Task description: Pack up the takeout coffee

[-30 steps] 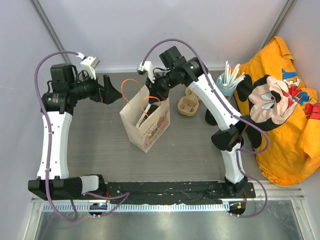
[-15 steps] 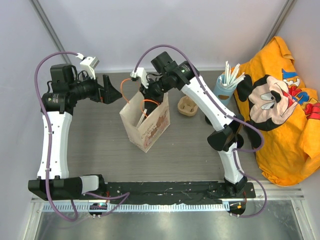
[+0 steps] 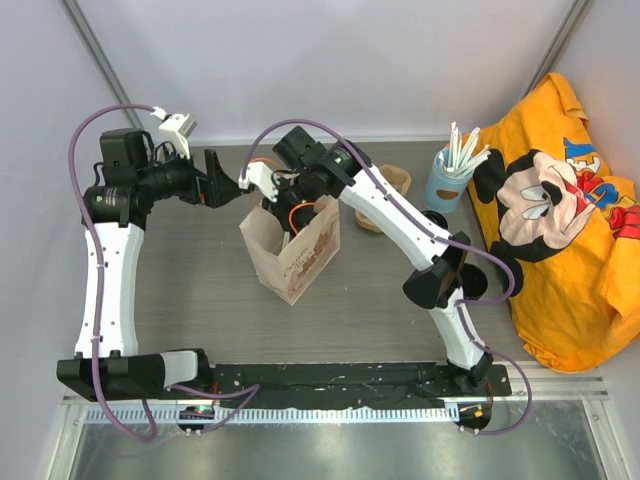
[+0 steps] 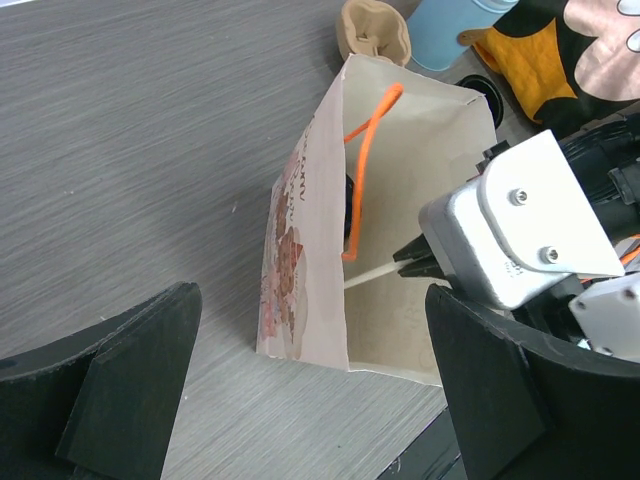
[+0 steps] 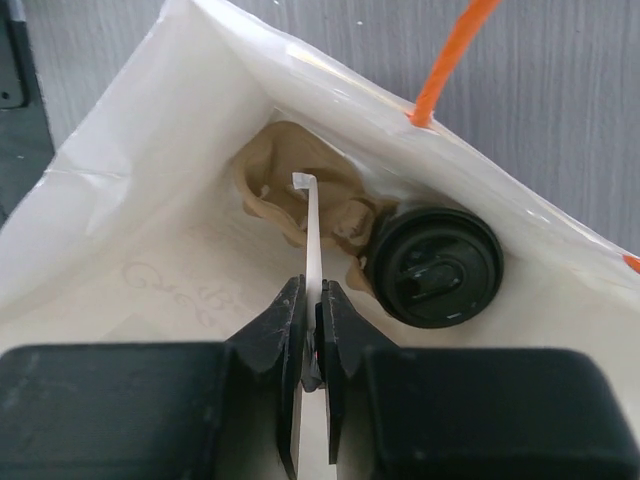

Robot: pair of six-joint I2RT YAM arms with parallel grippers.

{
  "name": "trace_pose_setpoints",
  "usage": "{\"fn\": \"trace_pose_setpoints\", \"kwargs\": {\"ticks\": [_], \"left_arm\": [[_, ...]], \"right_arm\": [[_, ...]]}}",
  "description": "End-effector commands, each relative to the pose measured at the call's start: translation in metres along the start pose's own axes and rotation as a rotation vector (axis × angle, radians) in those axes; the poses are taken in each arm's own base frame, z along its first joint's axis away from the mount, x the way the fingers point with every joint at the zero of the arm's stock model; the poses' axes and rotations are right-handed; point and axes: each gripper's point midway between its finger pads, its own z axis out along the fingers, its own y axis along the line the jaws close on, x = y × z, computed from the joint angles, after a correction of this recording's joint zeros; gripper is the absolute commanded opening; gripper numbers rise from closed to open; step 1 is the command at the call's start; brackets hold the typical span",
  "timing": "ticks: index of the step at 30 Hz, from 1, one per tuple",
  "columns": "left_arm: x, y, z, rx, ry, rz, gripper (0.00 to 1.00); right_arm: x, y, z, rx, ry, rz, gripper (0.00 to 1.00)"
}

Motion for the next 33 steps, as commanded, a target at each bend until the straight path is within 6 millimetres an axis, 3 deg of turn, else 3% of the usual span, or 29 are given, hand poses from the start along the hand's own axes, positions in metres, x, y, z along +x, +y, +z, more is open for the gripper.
{"fn": "trace_pose_setpoints", "kwargs": {"ticks": [1,10,13,20,31,33], "left_arm": [[-0.011,-0.008,-0.006,0.022,-0.049,0.027,1.0],[-0.01,-0.007,-0.006,0.023,-0.052,0.024,1.0],[-0.01,-0.008,-0.007,0.024,-0.053,0.024,1.0],[-0.01,-0.008,-0.006,0.026,-0.053,0.021,1.0],[-0.012,-0.008,-0.008,0.025,-0.06,0.02,1.0],[-0.011,-0.008,-0.008,0.027,-0.059,0.019,1.0]], "right_arm": [[-0.01,-0.008,-0.013,0.094,0.002,-0.076,0.16],[-0.016,0.004,0.001,0.134,0.051,-0.161,0.17],[-0.018,0.01,0.004,0.137,0.065,-0.191,0.22],[-0.032,0.022,-0.008,0.114,0.013,-0.222,0.66],[-0.062,0.028,-0.041,0.137,-0.123,-0.245,1.0],[-0.065,0.03,-0.043,0.131,-0.139,-0.246,1.0]]}}
